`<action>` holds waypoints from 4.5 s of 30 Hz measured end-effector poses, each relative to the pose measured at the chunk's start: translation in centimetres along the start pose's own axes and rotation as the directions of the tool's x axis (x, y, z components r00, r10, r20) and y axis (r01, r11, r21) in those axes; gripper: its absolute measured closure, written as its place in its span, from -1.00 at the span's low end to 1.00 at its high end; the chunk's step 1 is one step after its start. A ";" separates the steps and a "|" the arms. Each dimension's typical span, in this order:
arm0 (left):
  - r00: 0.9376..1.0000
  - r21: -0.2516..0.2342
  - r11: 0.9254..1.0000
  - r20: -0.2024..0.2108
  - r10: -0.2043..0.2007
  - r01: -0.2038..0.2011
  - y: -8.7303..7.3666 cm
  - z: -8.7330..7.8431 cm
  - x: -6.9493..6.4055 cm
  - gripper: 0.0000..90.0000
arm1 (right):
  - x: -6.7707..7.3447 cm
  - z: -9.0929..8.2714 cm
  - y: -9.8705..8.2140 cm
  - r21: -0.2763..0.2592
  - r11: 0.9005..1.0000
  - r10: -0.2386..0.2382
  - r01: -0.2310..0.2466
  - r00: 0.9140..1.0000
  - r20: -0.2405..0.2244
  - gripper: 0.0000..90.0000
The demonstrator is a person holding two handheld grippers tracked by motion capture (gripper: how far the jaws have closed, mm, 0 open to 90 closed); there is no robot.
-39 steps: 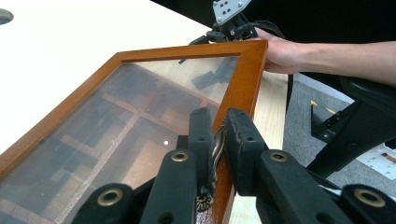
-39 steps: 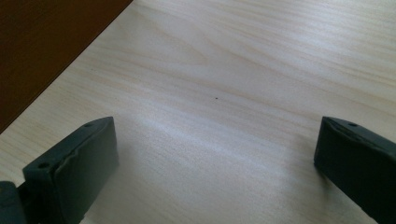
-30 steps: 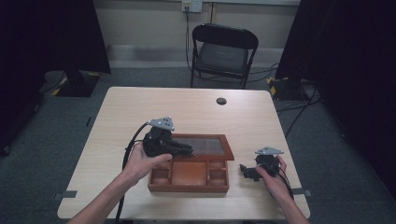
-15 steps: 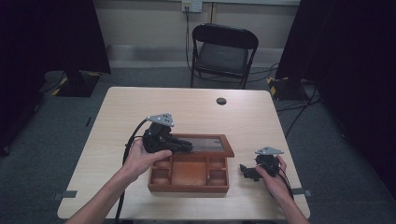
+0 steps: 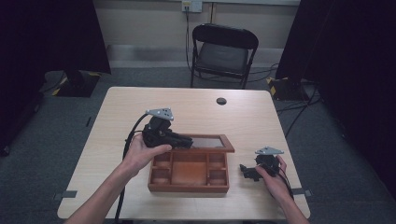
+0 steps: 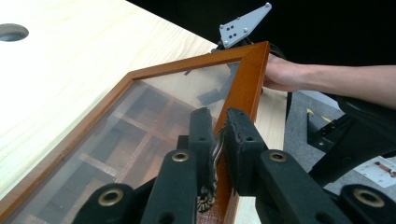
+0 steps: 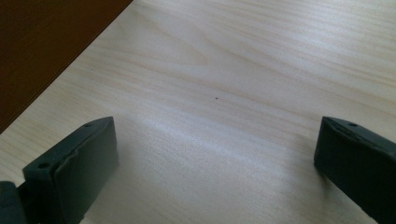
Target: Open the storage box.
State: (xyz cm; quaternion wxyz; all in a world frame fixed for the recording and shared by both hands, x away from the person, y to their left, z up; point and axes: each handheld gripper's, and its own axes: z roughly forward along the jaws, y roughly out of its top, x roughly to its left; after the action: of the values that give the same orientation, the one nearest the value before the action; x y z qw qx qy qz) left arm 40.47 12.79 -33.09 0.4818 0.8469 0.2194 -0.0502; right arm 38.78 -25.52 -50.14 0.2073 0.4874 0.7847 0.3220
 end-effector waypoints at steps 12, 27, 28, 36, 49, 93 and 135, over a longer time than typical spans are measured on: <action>1.000 0.002 1.000 -0.016 0.000 0.000 0.7 -0.2 0.2 0.81 | 0.0 0.0 0.0 0.000 1.000 0.000 0.000 1.000 0.000 -1.00; 1.000 -0.004 1.000 -0.024 0.008 -0.008 1.5 -0.4 0.6 0.81 | 0.0 0.0 0.0 0.000 1.000 0.000 0.000 1.000 0.000 -1.00; 1.000 -0.004 1.000 -0.024 0.008 -0.008 1.5 -0.4 0.6 0.81 | 0.0 0.0 0.0 0.000 1.000 0.000 0.000 1.000 0.000 -1.00; 1.000 -0.015 1.000 -0.021 0.005 -0.005 1.8 -0.6 0.9 0.81 | 0.0 0.0 0.0 0.000 1.000 0.000 0.000 1.000 0.000 -1.00; 1.000 -0.018 1.000 -0.016 0.003 -0.003 2.0 -0.6 1.1 0.82 | 0.0 0.0 0.0 0.001 1.000 0.001 -0.001 1.000 -0.001 -1.00; 0.999 -0.009 1.000 -0.047 0.025 -0.025 3.5 -0.9 1.6 0.84 | 0.0 0.1 0.1 0.001 1.000 -0.001 0.001 1.000 -0.003 -1.00; 0.998 -0.024 0.999 -0.048 0.030 -0.031 3.8 -0.9 1.8 0.86 | 0.1 0.1 0.1 0.002 1.000 -0.001 0.001 1.000 -0.004 -1.00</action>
State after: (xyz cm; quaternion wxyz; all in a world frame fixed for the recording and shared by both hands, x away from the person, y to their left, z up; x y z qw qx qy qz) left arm 43.58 12.47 -30.17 0.4877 0.8451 0.2183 -0.0200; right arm 38.85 -25.42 -50.12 0.2052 0.4864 0.7858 0.3221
